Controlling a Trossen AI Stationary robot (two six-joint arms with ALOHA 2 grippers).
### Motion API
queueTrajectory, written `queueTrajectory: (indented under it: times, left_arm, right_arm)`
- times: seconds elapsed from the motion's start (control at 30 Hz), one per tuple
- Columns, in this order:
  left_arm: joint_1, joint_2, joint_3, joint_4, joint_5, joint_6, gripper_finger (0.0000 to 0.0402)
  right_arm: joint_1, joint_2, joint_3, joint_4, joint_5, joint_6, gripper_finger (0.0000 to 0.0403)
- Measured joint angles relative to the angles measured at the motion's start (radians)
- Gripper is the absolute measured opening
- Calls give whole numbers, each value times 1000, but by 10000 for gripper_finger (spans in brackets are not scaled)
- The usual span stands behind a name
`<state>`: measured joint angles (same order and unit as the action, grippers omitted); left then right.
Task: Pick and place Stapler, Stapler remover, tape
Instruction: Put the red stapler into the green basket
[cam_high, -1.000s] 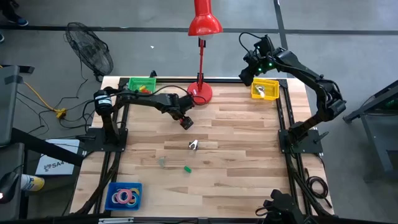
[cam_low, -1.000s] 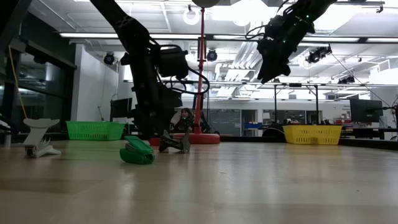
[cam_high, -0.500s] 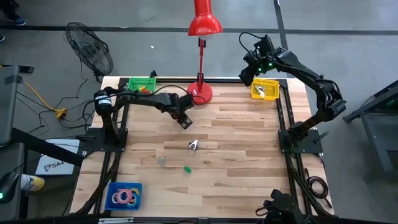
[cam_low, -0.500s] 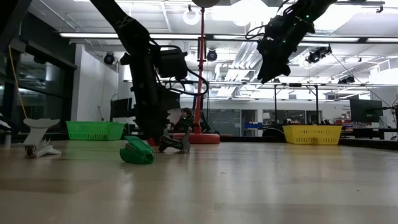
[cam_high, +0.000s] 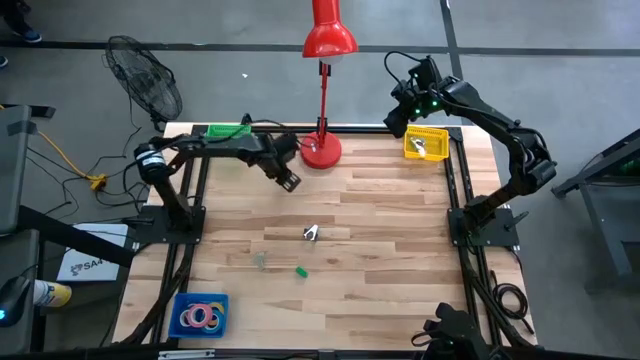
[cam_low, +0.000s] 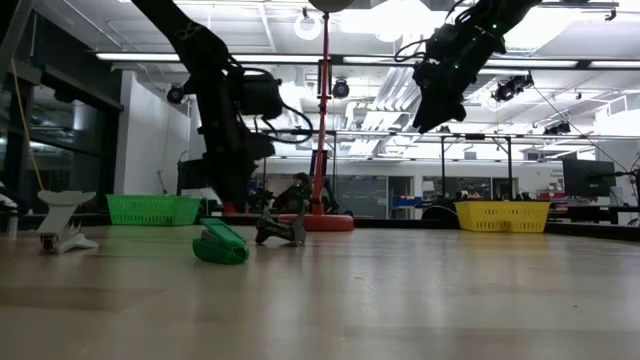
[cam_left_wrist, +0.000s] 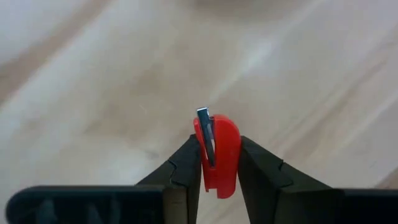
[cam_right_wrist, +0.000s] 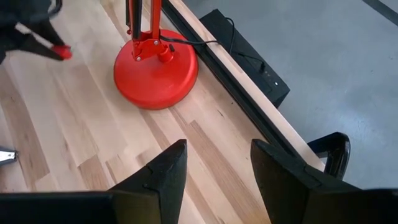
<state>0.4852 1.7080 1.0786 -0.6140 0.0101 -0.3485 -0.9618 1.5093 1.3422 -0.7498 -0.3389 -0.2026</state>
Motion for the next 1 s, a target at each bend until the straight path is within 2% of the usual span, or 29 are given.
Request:
queueTrajectory:
  times: [0.33, 0.43, 0.53, 0.73, 1.0]
  left_arm:
    - [184, -124, 2, -73, -54, 55, 76]
    - [238, -162, 2, -101, -91, 65, 76]
    - [286, -191, 2, -140, -169, 64, 75]
    - [369, -187, 2, -176, -259, 57, 75]
    - [409, -147, 0, -185, -334, 56, 74]
  right_arm:
    - [0, 0, 0, 23, 0, -7, 169]
    - [0, 0, 0, 31, 0, -7, 169]
    - [0, 0, 0, 30, 0, -7, 169]
    - [0, 0, 0, 47, 0, -7, 169]
    - [0, 0, 0, 81, 53, 1, 169]
